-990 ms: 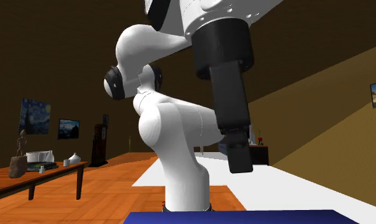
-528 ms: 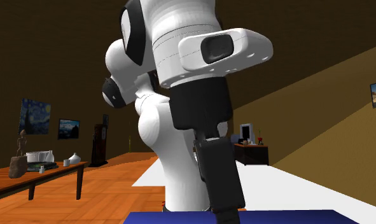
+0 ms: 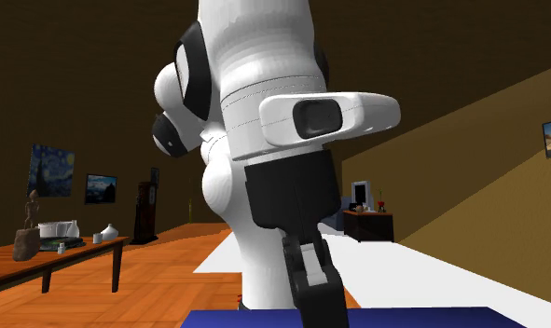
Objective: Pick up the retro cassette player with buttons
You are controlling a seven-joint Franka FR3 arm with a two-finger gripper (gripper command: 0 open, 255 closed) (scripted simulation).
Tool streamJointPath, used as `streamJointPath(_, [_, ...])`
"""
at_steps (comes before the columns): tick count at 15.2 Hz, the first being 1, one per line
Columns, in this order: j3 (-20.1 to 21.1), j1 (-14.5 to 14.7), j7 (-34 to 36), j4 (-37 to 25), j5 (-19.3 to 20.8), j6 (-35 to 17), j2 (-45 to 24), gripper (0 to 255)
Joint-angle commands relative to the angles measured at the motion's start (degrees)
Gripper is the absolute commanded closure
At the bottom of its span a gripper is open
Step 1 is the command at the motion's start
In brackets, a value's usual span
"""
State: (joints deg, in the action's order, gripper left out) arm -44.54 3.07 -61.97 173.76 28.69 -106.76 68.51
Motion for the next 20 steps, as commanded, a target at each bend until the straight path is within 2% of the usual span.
streamJointPath(1, [-0.06, 0.01, 0.02, 0.10, 0.05, -0.10, -0.07, 255])
streamJointPath(8, [-0.12, -0.02, -0.07, 0.00, 0.08, -0.08, -0.14, 255])
streamJointPath(20, [7.00, 3.11, 1.92, -7.18, -6.79, 9.66, 3.49, 255])
